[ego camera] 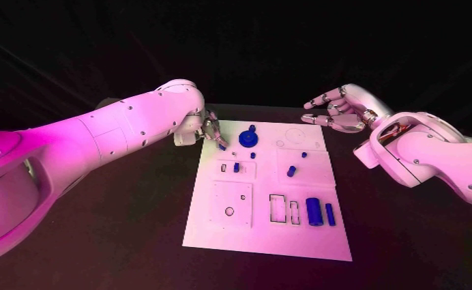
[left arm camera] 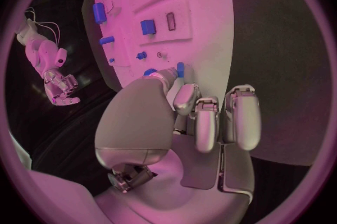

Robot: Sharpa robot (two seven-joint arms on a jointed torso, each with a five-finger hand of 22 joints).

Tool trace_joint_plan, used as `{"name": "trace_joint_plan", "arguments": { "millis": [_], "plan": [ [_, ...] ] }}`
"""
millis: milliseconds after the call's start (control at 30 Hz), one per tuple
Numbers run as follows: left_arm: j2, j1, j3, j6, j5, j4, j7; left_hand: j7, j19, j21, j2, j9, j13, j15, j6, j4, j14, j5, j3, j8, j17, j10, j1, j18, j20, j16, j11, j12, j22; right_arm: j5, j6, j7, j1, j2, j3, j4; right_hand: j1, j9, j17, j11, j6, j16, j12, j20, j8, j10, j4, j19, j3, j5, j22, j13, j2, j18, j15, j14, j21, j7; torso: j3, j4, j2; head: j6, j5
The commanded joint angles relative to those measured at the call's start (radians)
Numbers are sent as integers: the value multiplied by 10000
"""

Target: Assemble the parts on the task board

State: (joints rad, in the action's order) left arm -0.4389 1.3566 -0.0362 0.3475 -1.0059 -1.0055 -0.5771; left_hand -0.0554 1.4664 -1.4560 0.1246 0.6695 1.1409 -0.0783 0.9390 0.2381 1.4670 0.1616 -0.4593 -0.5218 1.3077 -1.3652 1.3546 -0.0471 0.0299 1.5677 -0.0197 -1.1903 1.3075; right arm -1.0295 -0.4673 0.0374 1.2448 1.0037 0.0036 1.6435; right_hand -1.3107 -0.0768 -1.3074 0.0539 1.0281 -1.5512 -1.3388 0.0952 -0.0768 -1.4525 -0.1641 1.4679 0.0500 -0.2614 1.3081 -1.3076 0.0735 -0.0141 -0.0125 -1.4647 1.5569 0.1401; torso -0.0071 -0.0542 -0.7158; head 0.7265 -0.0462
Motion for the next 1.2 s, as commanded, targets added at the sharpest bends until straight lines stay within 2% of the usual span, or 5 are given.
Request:
{"name": "trace_joint_plan", "arguments": {
  "millis": [33, 333, 733, 933, 1200],
  "plan": [
    [-220, -2, 6, -770, 179, -426, 420, -14, 314, -76, 125, 31, -1, 41, -32, -1434, 1038, 99, -1554, -103, 2631, -98, -63, 88, -19, 31, 6, 21, 1178, 7, 109, 98, -4, -15, -2, -11, -5, 6, -2260, -4, 63, 37, 29, -59, 56, 33, -7, 851, -79, -42, 2334, -1151, -67, 65, -56, -968, -29, -19, 1, -19, 15, -11, -22],
    [-1195, -127, 0, -1862, 201, -2026, 519, 6, 388, -172, 386, 67, -38, 26, 57, -1667, 1038, 602, -1913, -246, 2631, -172, -329, 122, -40, 31, -19, 24, 1318, 36, 114, 95, -5, -10, -12, -40, -5, 6, -2260, -4, 63, 37, 29, -59, 56, 33, -7, 851, -79, -42, 2334, -1151, -67, 65, -56, -968, -29, -19, 5, -82, 59, 10, 33],
    [-2187, -602, -62, -2973, 204, -3641, 152, 67, 480, -296, 560, 45, 5, -14, 204, -1832, 1038, 1124, -2167, -352, 2631, -320, -641, 165, -75, 31, -75, -51, 1494, 45, 118, 84, -7, 16, -27, -57, -5, 6, -2260, -4, 63, 37, 29, -59, 56, 33, -7, 851, -79, -42, 2334, -1151, -67, 65, -56, -968, -29, -19, 1, -82, 53, 42, -2],
    [-2310, -770, -97, -2969, 208, -3924, 2, 73, 485, -302, 567, 45, 2, -18, 215, -1839, 1038, 1152, -2183, -360, 2631, -328, -664, 167, -77, 31, -80, -51, 1502, 45, 119, 87, -8, 14, -32, -62, -5, 6, -2260, -4, 63, 37, 29, -59, 56, 33, -7, 851, -79, -42, 2334, -1151, -67, 65, -56, -968, -29, -19, 4, -68, 44, 72, 17],
    [-2340, -837, -122, -2721, 82, -4017, -232, 77, 486, -304, 573, 44, -25, -21, 223, -1846, 1038, 1172, -2194, -367, 2631, -325, -681, 167, -79, 31, -84, -30, 1506, 56, 167, 78, -11, 16, -35, -53, -5, 6, -2260, -4, 63, 37, 29, -59, 56, 33, -7, 851, -79, -42, 2334, -1151, -67, 65, -56, -968, -29, -19, 12, -50, 35, 121, 7]
  ]
}}
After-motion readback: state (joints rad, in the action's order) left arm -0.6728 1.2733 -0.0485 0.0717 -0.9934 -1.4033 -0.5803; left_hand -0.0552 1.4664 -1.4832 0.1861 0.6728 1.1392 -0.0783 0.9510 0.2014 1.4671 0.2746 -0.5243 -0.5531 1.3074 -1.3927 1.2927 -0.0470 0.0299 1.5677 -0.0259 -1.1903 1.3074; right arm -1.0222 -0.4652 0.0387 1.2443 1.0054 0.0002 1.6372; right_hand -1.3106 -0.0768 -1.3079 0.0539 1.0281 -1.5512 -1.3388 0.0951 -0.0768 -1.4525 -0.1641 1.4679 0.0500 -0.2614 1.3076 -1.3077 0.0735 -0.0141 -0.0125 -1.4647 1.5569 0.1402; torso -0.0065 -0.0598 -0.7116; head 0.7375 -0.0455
